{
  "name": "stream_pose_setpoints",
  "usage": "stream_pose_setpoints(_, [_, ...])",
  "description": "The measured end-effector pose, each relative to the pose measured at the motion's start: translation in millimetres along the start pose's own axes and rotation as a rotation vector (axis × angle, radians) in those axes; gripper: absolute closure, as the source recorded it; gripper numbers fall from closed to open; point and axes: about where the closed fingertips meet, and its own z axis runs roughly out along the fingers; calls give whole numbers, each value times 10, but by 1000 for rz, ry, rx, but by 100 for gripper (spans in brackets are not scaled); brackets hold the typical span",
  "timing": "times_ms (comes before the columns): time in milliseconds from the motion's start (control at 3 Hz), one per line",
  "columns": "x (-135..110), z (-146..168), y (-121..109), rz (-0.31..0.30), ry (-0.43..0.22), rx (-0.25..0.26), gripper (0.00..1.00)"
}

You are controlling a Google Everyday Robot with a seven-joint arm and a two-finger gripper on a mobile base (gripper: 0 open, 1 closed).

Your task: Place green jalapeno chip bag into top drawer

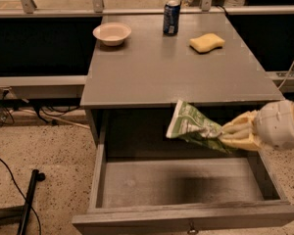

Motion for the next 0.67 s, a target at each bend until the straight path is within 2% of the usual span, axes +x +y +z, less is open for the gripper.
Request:
stream_pose_setpoints(333, [497, 222, 348, 59, 39, -65, 100])
stream_pose_setpoints(667, [529, 256, 393, 64, 41, -76, 100])
